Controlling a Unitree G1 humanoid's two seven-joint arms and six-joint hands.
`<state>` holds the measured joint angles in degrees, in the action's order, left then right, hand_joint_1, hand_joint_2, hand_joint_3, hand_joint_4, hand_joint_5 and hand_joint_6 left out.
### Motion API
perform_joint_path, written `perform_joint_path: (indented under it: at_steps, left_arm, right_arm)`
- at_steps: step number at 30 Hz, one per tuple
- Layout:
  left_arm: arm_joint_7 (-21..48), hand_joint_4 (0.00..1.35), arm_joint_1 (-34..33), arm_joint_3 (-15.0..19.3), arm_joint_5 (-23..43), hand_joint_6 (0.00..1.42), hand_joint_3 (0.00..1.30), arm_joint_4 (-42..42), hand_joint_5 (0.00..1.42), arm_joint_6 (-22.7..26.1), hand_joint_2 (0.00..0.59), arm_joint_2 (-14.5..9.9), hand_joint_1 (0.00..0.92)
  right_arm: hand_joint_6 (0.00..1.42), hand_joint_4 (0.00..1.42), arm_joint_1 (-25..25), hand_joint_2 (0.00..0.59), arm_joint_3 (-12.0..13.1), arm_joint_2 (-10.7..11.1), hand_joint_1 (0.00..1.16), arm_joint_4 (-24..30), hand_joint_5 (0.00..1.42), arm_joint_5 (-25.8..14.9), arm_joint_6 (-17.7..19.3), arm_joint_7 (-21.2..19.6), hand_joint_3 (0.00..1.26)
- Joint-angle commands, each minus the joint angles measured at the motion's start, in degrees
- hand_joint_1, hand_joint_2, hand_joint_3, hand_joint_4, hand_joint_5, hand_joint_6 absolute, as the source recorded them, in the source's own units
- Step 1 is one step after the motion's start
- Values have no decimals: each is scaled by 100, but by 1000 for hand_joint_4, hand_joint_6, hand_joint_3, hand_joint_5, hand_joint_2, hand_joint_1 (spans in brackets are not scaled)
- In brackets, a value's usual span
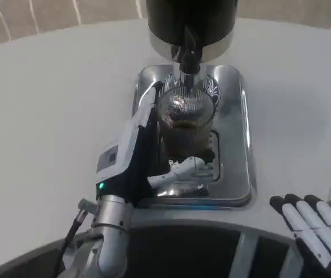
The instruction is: Grasp the cup under the faucet to collect the drink, then remove the cup.
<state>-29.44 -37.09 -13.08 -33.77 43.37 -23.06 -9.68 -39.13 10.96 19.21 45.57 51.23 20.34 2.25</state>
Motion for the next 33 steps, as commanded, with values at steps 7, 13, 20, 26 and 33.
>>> perform_joint_path:
  at_steps: [7, 13, 20, 26, 33]
  left_arm:
    - [-333, 0, -213, -44, 107, 574, 0, 387, 347, -7, 71, 232, 478]
    - [-345, 25, -302, -186, 62, 679, 0, 495, 415, 40, 69, 239, 470]
    - [-422, 83, -334, -336, 11, 808, 28, 572, 499, 244, 70, 253, 479]
    - [-795, 379, -368, -475, -124, 1131, 249, 628, 783, 563, 72, 438, 536]
    - [-1390, 970, -535, -434, 97, 1424, 747, 995, 1317, 345, 87, 981, 600]
  right_arm:
    - [0, 0, 60, 324, 20, -45, 733, 134, 0, -85, -97, 370, 0]
    - [0, 0, 162, 321, -9, -73, 740, 136, 0, -102, -134, 470, 0]
    - [0, 0, 272, 318, -59, -130, 741, 163, 0, -154, -239, 586, 0]
    - [1, 0, 374, 320, -138, -203, 746, 256, 0, -132, -375, 707, 0]
    - [10, 0, 460, 321, -108, -222, 751, 382, 0, -91, -558, 932, 0]
